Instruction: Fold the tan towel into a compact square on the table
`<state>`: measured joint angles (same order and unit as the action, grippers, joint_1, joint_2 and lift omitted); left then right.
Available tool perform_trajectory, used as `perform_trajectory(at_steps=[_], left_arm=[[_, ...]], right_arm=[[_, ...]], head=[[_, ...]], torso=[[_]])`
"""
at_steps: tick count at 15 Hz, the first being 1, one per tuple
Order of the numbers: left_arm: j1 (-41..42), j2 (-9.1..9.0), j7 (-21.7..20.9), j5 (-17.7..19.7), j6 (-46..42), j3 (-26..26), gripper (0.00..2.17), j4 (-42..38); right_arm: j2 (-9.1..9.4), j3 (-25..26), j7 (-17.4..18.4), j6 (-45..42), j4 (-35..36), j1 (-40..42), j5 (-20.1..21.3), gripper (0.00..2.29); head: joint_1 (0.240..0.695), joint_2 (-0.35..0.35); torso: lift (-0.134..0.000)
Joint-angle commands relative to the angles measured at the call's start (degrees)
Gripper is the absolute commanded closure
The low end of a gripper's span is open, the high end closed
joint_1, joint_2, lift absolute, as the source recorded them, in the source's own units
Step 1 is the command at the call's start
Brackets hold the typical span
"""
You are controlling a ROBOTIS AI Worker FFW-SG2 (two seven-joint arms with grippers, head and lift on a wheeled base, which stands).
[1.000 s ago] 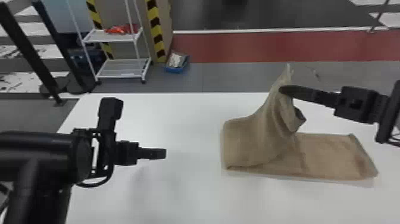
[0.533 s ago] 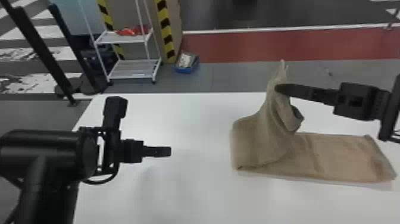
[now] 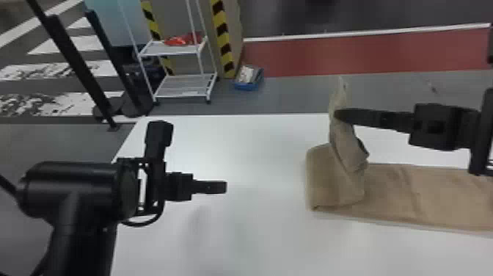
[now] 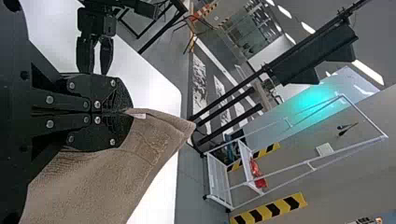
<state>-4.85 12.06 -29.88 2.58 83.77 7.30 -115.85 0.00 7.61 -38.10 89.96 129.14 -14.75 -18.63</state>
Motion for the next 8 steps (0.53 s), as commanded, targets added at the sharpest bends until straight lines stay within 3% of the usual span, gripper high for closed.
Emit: perform_trajectory(at_steps=[1, 8], left_arm=[[0.1, -0.02, -0.18, 0.15, 0.04, 0.26, 0.08, -0.43], [0.98, 0.24, -1.41, 0.32, -0.14, 2.81, 0.08, -0.87]], right_arm=[[0.05, -2.07, 0.57, 0.12, -0.2, -0.54, -0.09, 1.33], [0.05, -6.47, 4.09, -1.76, -2.14, -2.03, -1.06, 1.33]], head=[[0.695, 0.209], [0.695, 0.257]], torso=[[-0.124], [-0.124]])
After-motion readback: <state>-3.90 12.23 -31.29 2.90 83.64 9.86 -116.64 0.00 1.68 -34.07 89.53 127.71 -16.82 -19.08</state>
